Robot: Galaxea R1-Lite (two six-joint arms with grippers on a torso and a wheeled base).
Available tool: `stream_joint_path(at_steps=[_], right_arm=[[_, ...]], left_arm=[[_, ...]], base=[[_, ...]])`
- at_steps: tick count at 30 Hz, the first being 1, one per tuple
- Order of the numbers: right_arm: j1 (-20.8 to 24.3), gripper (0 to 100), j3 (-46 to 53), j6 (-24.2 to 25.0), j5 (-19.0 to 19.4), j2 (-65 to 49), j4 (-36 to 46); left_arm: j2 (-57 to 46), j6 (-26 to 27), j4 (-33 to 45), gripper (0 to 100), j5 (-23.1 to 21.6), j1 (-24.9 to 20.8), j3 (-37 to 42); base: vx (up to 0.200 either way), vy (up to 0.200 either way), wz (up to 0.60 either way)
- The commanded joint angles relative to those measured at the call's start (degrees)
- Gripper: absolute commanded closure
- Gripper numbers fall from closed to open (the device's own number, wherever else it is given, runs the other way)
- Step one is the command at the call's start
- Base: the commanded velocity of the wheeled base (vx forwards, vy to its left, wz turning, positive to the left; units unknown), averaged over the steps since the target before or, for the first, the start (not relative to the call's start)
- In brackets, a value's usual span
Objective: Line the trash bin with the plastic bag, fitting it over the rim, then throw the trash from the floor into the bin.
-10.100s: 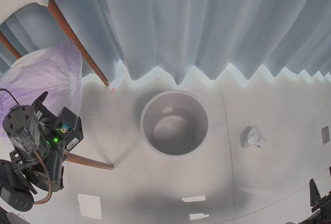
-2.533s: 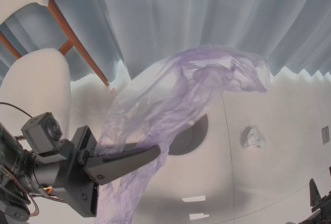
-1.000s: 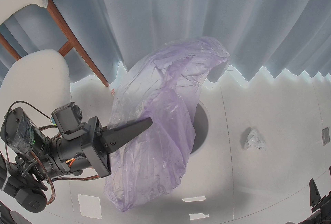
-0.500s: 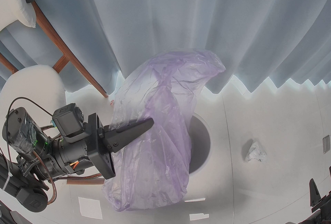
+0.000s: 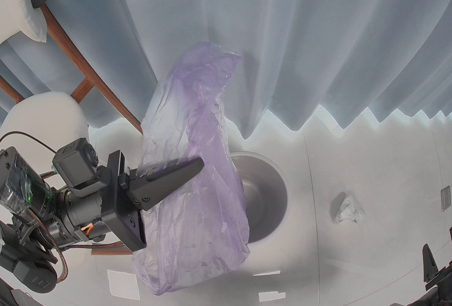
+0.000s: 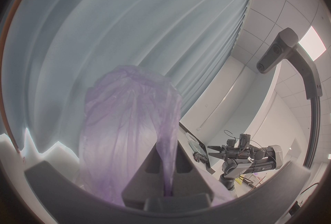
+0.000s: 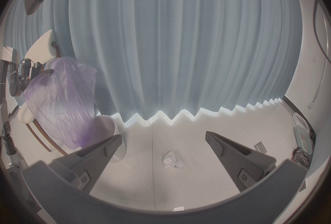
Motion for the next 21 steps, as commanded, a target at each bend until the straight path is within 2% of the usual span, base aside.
stream_joint_path(at_steps=[1, 21], right_arm=[[0.00, 0, 1.01, -0.05, 0.00, -1.01, -0.02], [0.00, 0, 1.01, 0.04, 0.00, -1.01, -0.02]], left_arm=[[-0.92, 0.06, -0.01, 100, -0.06, -1.50, 0.33], [0.84, -0.21, -0.01, 100, 0.03, -1.42, 2.26]], base=[[0.000, 0.000, 0.00], [0.000, 0.000, 0.00]])
